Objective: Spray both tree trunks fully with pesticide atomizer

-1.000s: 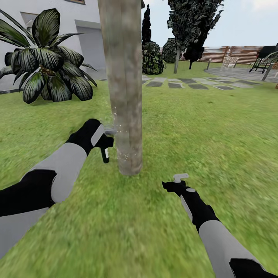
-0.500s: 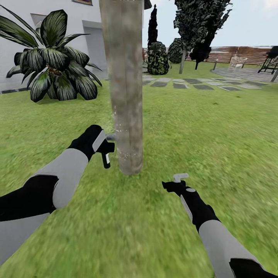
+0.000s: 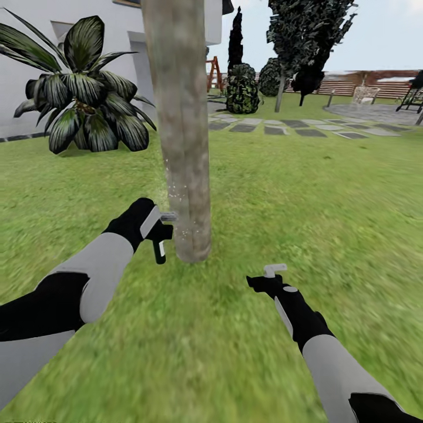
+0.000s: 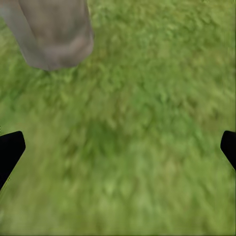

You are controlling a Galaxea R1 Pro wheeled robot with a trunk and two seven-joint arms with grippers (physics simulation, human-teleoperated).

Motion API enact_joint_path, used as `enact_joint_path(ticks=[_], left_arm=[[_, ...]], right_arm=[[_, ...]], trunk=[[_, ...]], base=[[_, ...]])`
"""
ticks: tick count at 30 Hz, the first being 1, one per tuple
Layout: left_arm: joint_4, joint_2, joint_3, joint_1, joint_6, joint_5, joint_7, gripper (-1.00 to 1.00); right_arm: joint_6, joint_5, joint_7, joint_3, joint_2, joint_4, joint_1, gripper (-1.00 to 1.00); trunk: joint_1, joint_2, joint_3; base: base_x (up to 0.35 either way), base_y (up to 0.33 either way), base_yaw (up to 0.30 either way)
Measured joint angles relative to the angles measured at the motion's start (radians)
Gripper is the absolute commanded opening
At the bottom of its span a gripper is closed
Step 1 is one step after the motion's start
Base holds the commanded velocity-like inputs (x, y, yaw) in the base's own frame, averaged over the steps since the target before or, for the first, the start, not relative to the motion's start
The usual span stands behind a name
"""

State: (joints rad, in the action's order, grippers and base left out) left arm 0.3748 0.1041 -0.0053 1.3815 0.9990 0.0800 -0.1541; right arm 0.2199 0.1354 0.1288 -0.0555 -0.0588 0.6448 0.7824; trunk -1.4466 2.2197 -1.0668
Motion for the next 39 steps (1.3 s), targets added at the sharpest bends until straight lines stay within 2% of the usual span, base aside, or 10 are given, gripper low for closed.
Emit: enact_joint_path(ticks=[7, 22, 28, 34, 39], left_arm=[[0.006, 0.0, -0.001, -0.045, -0.002, -0.002, -0.001, -1.0], [0.008, 0.002, -0.002, -0.051, -0.001, -0.003, -0.002, -1.0], [0.008, 0.001, -0.002, -0.051, 0.0, -0.003, -0.002, -1.0], [0.001, 0.0, -0.001, -0.052, 0.0, -0.004, -0.002, -1.0], [0.008, -0.001, 0.0, -0.155, -0.044, 0.0, -0.003, -1.0]], right_arm=[[0.0, 0.0, 0.0, 0.0, 0.0, -0.001, 0.0, 1.0], [0.001, 0.0, 0.0, 0.001, -0.001, -0.001, 0.0, 1.0], [0.001, 0.0, 0.0, 0.0, -0.002, -0.001, 0.0, 1.0], [0.001, 0.0, 0.0, 0.0, -0.002, -0.001, 0.0, 1.0], [0.002, 0.0, 0.0, 0.0, -0.001, -0.001, 0.0, 1.0]], trunk=[[0.0, 0.0, 0.0], [0.0, 0.0, 0.0], [0.0, 0.0, 0.0], [0.0, 0.0, 0.0], [0.0, 0.0, 0.0]], base=[[0.019, -0.002, 0.128], [-0.025, -0.224, 0.004], [0.011, -0.259, 0.227], [0.209, -0.051, 0.253], [0.042, -0.001, 0.021]])
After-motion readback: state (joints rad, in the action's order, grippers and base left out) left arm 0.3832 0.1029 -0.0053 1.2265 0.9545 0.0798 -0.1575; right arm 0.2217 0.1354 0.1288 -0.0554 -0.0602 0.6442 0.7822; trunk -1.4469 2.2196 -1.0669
